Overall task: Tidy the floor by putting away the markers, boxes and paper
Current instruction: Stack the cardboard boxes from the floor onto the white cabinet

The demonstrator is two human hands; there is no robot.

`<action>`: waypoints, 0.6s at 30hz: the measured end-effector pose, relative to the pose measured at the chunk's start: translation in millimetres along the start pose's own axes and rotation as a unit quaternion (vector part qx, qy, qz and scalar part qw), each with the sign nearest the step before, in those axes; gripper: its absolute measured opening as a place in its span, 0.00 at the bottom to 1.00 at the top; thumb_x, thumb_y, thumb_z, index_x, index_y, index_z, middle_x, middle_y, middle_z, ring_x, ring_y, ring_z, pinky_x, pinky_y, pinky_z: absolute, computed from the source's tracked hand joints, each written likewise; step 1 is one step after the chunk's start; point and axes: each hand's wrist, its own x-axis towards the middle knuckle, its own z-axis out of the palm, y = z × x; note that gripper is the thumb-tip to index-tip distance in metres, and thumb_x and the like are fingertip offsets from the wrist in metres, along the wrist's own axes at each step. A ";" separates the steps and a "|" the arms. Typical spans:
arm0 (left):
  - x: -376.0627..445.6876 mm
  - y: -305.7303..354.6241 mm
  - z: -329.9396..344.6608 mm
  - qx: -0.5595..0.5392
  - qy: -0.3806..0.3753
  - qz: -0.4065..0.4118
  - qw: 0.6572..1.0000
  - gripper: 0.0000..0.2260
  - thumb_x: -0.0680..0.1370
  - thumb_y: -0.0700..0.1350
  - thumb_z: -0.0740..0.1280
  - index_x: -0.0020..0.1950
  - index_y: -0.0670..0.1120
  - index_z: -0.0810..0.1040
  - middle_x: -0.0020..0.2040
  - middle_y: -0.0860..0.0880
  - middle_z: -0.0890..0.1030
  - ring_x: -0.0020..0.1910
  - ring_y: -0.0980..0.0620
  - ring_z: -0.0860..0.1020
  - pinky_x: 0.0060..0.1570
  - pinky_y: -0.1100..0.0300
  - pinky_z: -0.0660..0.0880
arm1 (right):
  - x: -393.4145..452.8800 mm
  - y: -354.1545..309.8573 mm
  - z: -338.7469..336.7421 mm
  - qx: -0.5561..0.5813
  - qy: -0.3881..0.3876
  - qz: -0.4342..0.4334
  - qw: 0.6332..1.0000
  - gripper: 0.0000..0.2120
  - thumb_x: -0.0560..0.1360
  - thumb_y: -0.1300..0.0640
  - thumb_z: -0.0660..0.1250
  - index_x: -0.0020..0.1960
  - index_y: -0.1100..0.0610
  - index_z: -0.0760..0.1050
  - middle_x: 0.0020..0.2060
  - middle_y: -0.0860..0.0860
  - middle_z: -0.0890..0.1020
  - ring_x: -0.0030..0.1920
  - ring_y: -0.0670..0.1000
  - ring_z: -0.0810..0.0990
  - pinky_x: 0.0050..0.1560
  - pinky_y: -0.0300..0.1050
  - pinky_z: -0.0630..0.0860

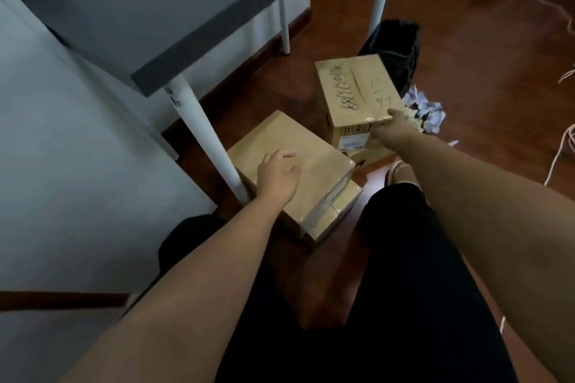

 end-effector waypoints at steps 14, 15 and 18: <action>-19.8 -87.8 60.6 -0.086 -0.092 -0.352 0.928 0.43 0.76 0.56 0.69 0.81 0.50 0.45 0.81 0.46 0.52 0.78 0.42 0.57 0.69 0.49 0.63 | 36.0 91.5 101.7 0.088 -0.125 0.071 0.986 0.31 0.73 0.58 0.70 0.74 0.58 0.64 0.63 0.51 0.76 0.61 0.52 0.75 0.63 0.47 0.70; -21.0 -89.5 65.0 -0.105 -0.116 -0.366 0.918 0.44 0.76 0.58 0.69 0.81 0.49 0.44 0.81 0.47 0.53 0.78 0.42 0.57 0.70 0.48 0.62 | 38.1 96.1 105.1 0.107 -0.129 0.075 0.983 0.31 0.73 0.58 0.70 0.74 0.57 0.64 0.64 0.52 0.76 0.63 0.53 0.75 0.66 0.49 0.70; -23.6 -87.4 79.2 -0.188 -0.130 -0.365 0.902 0.42 0.76 0.57 0.70 0.81 0.49 0.49 0.78 0.49 0.62 0.75 0.45 0.63 0.66 0.54 0.63 | 43.0 105.5 110.1 0.142 -0.112 0.098 0.979 0.41 0.68 0.53 0.72 0.77 0.53 0.58 0.70 0.53 0.70 0.69 0.55 0.70 0.71 0.54 0.66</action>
